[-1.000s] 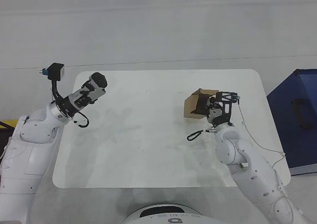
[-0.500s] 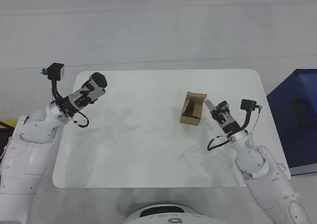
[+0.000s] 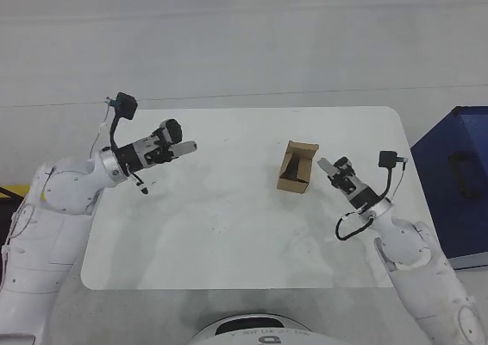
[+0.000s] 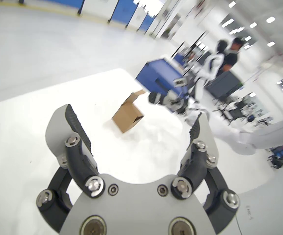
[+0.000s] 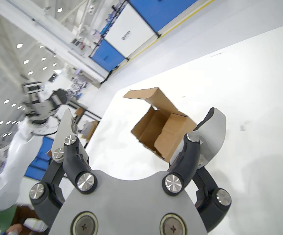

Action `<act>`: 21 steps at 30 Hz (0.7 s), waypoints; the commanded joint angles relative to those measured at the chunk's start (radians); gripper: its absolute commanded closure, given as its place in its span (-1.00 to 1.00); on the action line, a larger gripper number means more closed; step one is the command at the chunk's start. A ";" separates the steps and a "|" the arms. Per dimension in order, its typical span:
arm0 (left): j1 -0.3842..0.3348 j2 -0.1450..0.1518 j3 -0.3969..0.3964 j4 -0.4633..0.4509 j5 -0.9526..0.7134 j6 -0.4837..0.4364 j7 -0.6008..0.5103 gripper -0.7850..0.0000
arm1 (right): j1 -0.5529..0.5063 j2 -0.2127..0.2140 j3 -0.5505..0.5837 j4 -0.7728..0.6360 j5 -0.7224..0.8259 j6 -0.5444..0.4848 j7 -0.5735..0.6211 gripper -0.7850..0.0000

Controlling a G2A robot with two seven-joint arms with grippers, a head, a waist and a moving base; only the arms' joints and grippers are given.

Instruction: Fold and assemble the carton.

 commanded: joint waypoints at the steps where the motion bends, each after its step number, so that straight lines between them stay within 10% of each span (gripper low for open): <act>1: -0.069 -0.014 0.095 -0.002 0.045 0.139 -0.048 -1.00 | 0.030 0.008 0.014 0.024 0.065 -0.030 0.164 -1.00; 10: -0.415 -0.139 0.497 0.245 -0.031 0.578 -0.191 -1.00 | 0.147 0.021 0.003 0.149 0.119 -0.066 0.365 -1.00; 15: -0.527 -0.209 0.637 0.355 -0.045 0.608 -0.180 -1.00 | 0.177 0.018 -0.023 0.178 0.083 -0.068 0.343 -1.00; 21: -0.532 -0.213 0.640 0.359 -0.051 0.603 -0.178 -1.00 | 0.179 0.019 -0.038 0.183 0.106 -0.041 0.380 -1.00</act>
